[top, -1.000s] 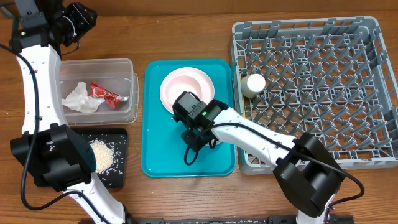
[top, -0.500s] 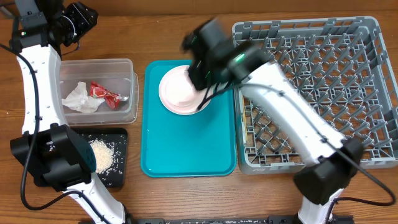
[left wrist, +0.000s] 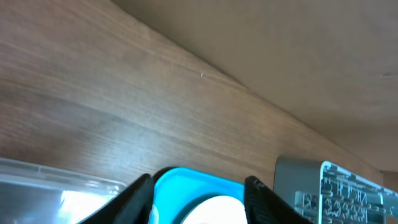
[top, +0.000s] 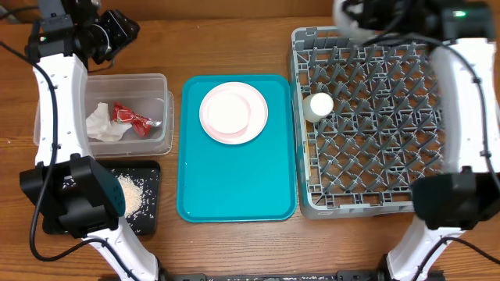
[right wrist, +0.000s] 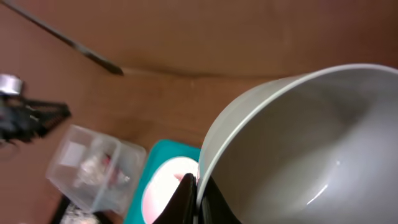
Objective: Sort waste into correct bins and load items into the dishwasher
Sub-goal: 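Lift the white bowl with the right gripper and carry it to the rack, then set the bowl upside down in the rack's upper area and release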
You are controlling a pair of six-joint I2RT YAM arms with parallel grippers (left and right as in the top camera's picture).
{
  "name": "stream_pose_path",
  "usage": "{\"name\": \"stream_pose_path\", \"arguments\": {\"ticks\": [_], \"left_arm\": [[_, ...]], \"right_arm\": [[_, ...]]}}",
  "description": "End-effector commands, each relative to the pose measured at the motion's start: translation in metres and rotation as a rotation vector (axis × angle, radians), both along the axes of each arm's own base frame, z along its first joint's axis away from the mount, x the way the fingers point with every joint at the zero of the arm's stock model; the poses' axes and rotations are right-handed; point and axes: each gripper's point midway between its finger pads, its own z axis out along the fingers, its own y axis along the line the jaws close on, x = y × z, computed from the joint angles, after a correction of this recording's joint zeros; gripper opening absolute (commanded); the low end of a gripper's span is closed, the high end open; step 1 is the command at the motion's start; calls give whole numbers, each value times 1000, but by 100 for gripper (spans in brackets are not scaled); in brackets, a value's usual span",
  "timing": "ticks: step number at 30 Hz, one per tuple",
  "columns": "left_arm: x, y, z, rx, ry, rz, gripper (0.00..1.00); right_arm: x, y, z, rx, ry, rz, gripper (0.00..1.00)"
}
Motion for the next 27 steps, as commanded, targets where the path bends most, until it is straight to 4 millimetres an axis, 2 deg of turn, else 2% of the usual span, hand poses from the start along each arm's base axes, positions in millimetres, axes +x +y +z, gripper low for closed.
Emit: {"name": "stream_pose_path", "arguments": {"ticks": [1,3,6,12,15,27], "left_arm": [[1,-3,4,0,-8,-21,41],[1,-8,5,-11,-8,-38,40],[-2,-12,2,-12,5,-54,38],[-1,-18,2,-8,4,-66,39],[-1,-18,2,-8,3,-67,41],[-3,-20,1,-11,13,-69,43]], "right_arm": [[-2,-6,16,202,-34,155,4],[4,-20,11,266,-41,184,4],[17,-36,-12,349,31,171,4],[17,-34,-47,534,142,288,4],[17,-33,-63,574,202,290,4],[19,-43,-113,522,331,161,4]]}}
